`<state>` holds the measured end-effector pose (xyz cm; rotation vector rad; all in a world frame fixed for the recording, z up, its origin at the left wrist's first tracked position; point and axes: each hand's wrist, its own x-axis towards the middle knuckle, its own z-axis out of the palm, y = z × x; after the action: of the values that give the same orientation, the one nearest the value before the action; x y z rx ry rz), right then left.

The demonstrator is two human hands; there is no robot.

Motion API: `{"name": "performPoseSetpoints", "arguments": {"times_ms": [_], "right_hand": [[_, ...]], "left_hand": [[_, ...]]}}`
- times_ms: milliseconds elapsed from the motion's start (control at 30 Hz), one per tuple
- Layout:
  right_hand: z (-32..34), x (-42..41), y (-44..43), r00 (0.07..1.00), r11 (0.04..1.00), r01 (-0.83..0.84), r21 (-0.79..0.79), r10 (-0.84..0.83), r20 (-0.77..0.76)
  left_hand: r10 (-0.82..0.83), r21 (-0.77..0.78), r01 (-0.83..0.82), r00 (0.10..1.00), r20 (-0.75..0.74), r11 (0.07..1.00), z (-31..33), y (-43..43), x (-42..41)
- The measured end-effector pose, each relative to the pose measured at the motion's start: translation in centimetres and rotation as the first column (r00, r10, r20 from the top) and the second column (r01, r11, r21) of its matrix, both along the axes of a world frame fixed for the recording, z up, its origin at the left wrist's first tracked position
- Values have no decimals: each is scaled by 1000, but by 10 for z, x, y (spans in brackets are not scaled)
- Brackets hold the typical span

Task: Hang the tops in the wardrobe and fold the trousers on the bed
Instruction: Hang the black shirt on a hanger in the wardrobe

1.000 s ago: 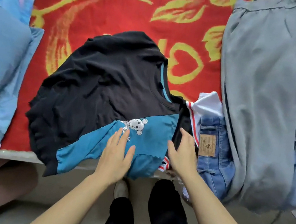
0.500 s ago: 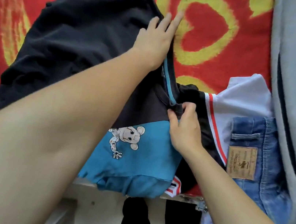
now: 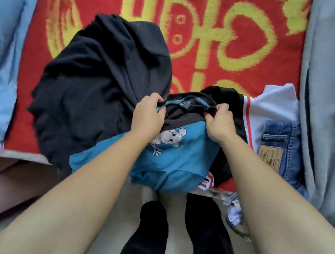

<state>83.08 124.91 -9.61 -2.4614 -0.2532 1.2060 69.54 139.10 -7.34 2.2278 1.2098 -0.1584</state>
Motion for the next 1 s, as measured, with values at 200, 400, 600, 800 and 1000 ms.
{"name": "performPoseSetpoints", "arguments": {"times_ms": [200,400,600,800,1000], "right_hand": [[96,-83,6,988,1000,18,-23,-15,155],[207,-189,-14,997,977,61,206,-69,31],[318,-226,20,992,891,-99,442,126,-31],[431,-228,56,918,581,-355,732,364,157],[485,-291,50,805,366,-375,852,583,104]], "left_hand": [[367,-106,-359,928,60,927,90,-34,-121],[557,-70,-556,804,208,829,198,-32,-219],[664,-35,-743,575,478,668,329,-11,-283],[593,-13,-915,250,766,402,421,-62,-328],[509,-73,-994,-19,860,87,470,-162,-382]]}}
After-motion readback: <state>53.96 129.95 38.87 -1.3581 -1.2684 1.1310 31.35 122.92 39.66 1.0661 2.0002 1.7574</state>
